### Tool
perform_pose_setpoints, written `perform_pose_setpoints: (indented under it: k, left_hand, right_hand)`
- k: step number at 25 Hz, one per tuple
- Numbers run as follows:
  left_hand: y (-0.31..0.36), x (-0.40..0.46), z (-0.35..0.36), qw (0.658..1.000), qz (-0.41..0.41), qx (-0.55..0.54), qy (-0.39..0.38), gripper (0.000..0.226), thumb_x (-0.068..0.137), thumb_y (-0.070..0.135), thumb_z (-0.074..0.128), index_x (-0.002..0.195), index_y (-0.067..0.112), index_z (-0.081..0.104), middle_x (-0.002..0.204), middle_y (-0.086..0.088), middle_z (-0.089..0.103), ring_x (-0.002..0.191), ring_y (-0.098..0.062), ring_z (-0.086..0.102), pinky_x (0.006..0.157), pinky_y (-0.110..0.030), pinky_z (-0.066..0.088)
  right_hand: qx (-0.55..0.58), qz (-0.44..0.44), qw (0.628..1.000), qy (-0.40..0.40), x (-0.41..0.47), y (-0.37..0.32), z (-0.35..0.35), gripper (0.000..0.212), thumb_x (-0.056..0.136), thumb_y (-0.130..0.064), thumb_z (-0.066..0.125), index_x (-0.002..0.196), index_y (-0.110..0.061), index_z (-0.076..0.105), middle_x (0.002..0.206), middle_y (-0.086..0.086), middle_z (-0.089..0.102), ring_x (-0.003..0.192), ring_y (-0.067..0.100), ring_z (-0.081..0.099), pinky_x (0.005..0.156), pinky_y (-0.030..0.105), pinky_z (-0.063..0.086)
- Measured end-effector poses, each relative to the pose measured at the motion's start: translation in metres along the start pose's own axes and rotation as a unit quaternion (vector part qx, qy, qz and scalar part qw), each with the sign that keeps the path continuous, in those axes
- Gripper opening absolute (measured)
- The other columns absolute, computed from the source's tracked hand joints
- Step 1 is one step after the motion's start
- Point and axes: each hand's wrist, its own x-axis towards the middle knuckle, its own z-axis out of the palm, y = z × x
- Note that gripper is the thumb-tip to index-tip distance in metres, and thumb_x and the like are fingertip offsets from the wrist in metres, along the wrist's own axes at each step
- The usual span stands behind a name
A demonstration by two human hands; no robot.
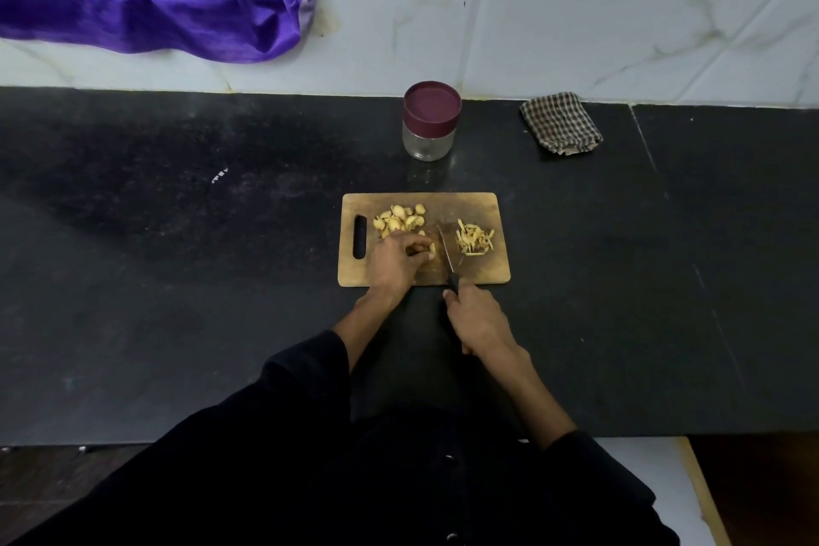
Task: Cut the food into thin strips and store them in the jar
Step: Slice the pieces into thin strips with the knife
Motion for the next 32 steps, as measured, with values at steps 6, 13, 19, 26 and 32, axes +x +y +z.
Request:
perform_pose_setpoints:
  k: [6, 13, 19, 26, 32]
  left_hand:
    - [0.005, -0.001, 0.001, 0.999, -0.007, 0.033, 0.025, 0.02, 0.087, 0.02, 0.067, 0.106, 0.02, 0.071, 0.112, 0.003, 0.067, 0.098, -0.01, 0.062, 0.084, -0.023, 0.049]
    - [0.008, -0.002, -0.001, 0.999, -0.003, 0.033, 0.03, 0.02, 0.087, 0.016, 0.067, 0.106, 0.018, 0.071, 0.111, 0.002, 0.068, 0.099, -0.01, 0.061, 0.084, -0.021, 0.046]
    - [0.006, -0.001, 0.001, 0.999, 0.0, 0.031, 0.033, 0.019, 0.086, 0.017, 0.067, 0.104, 0.019, 0.072, 0.109, 0.003, 0.068, 0.098, -0.008, 0.061, 0.082, -0.017, 0.044]
    - [0.002, 0.002, 0.004, 0.999, -0.005, 0.022, 0.034, 0.017, 0.084, 0.018, 0.069, 0.1, 0.019, 0.074, 0.105, 0.004, 0.07, 0.096, -0.009, 0.063, 0.083, -0.021, 0.048]
    - [0.003, 0.002, 0.004, 0.999, -0.002, 0.022, 0.037, 0.017, 0.083, 0.016, 0.07, 0.1, 0.017, 0.074, 0.106, 0.001, 0.07, 0.095, -0.011, 0.063, 0.085, -0.024, 0.049]
  right_hand:
    - [-0.011, -0.006, 1.0, -0.012, -0.001, -0.004, 0.004, 0.029, 0.105, -0.034, 0.039, 0.119, -0.012, 0.049, 0.105, 0.011, 0.065, 0.09, 0.03, 0.069, 0.082, 0.048, 0.057]
    - [0.019, -0.008, 1.0, 0.003, 0.0, -0.002, 0.004, 0.03, 0.104, -0.036, 0.038, 0.12, -0.013, 0.049, 0.101, 0.011, 0.066, 0.086, 0.031, 0.069, 0.08, 0.051, 0.057]
    - [0.009, -0.012, 1.0, -0.004, 0.002, -0.003, 0.008, 0.028, 0.105, -0.035, 0.038, 0.118, -0.013, 0.049, 0.104, 0.013, 0.065, 0.087, 0.032, 0.069, 0.08, 0.05, 0.056]
    - [-0.05, 0.007, 0.998, 0.024, 0.003, -0.009, 0.015, 0.029, 0.106, -0.029, 0.036, 0.123, -0.009, 0.048, 0.118, 0.015, 0.063, 0.108, 0.033, 0.062, 0.078, 0.042, 0.044]
    - [-0.045, 0.015, 0.999, 0.027, 0.003, -0.013, 0.012, 0.03, 0.105, -0.027, 0.036, 0.125, -0.007, 0.047, 0.122, 0.017, 0.062, 0.111, 0.034, 0.06, 0.079, 0.041, 0.043]
